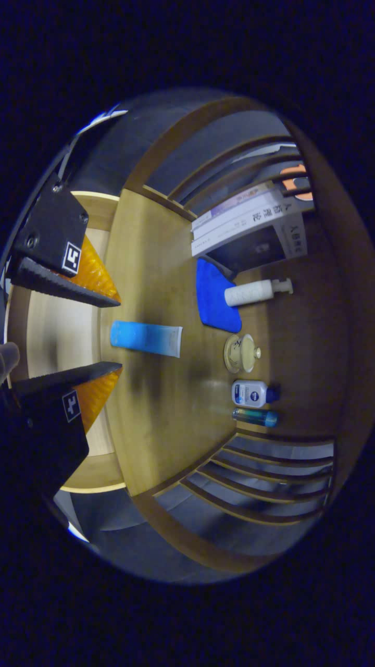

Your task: Pull open the drawer, take out the items inside it, and place them on the countertop above the cabinet.

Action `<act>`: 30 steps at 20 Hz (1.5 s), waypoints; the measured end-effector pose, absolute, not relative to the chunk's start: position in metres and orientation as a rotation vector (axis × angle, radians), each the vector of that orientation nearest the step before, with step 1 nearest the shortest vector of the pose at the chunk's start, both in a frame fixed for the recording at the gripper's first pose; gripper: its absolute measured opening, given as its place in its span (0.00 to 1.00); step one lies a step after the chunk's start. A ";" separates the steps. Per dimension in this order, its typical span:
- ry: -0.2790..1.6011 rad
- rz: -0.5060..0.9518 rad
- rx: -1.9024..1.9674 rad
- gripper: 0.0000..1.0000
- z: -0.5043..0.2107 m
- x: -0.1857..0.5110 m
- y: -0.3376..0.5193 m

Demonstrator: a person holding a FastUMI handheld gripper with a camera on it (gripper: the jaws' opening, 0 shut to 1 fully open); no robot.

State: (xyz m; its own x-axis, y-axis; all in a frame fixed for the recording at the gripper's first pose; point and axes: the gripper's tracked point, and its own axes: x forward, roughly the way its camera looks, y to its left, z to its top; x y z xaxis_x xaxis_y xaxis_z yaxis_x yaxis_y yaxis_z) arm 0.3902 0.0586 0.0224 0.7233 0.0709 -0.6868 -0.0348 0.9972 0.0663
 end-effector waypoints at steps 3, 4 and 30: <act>0.651 0.067 0.034 0.67 0.034 0.365 0.062; 0.612 0.079 0.028 0.67 0.039 0.356 0.065; 0.040 0.116 0.001 0.99 0.011 0.182 0.057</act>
State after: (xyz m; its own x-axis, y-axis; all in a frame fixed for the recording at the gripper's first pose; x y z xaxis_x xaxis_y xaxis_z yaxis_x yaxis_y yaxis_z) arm 0.1823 0.0572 0.0113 0.9925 0.1157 -0.0400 -0.1156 0.9933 0.0035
